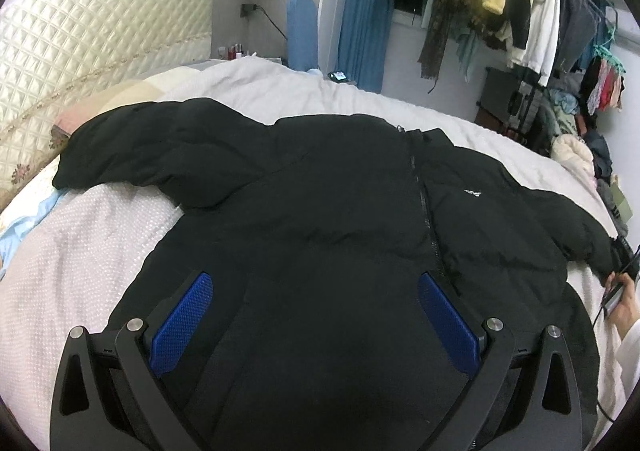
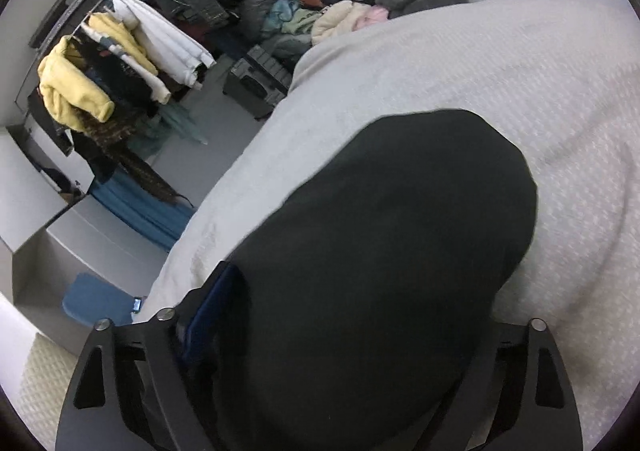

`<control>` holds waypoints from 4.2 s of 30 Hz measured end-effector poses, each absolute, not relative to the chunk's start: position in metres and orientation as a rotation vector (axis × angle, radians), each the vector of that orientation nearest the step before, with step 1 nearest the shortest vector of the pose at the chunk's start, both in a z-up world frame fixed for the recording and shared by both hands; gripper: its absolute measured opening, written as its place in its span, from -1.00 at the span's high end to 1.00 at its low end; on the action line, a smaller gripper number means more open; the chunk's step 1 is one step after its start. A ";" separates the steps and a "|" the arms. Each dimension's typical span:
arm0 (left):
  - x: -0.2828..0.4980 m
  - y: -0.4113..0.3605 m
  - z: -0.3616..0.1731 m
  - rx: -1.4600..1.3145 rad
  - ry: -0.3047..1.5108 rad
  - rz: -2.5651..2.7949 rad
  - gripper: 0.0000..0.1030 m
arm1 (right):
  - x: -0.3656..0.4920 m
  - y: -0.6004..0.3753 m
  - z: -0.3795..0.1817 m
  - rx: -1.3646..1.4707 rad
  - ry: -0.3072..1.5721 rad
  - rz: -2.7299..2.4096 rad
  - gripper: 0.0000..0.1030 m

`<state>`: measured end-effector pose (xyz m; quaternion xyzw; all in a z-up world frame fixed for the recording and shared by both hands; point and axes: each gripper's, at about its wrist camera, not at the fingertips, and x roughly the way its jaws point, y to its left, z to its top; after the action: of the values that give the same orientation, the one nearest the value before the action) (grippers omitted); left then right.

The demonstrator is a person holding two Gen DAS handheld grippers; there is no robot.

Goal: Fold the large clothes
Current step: 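Grasp the jacket sleeve cuff with the right tool, then lift the sleeve with the right tool and fold it across the jacket body, then lay the folded sleeve flat and open the right tool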

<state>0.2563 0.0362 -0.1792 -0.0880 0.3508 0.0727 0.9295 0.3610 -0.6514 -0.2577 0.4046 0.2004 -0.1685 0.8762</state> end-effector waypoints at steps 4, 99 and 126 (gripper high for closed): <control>0.255 0.035 -0.179 -0.155 0.712 0.148 -1.00 | 0.366 -0.655 -0.252 0.823 0.420 -0.366 -0.17; 0.203 0.148 -0.164 -0.216 0.619 0.061 -1.00 | 0.421 0.069 -0.173 -0.180 0.750 0.712 -0.25; 0.180 0.097 -0.143 -0.220 0.566 -0.040 -1.00 | 0.337 -0.236 -0.151 0.053 0.693 0.138 -0.26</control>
<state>0.1804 0.0974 -0.1428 -0.1085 0.2788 -0.0196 0.9540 0.3365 -0.2364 -0.1513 0.0261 0.3394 0.0674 0.9379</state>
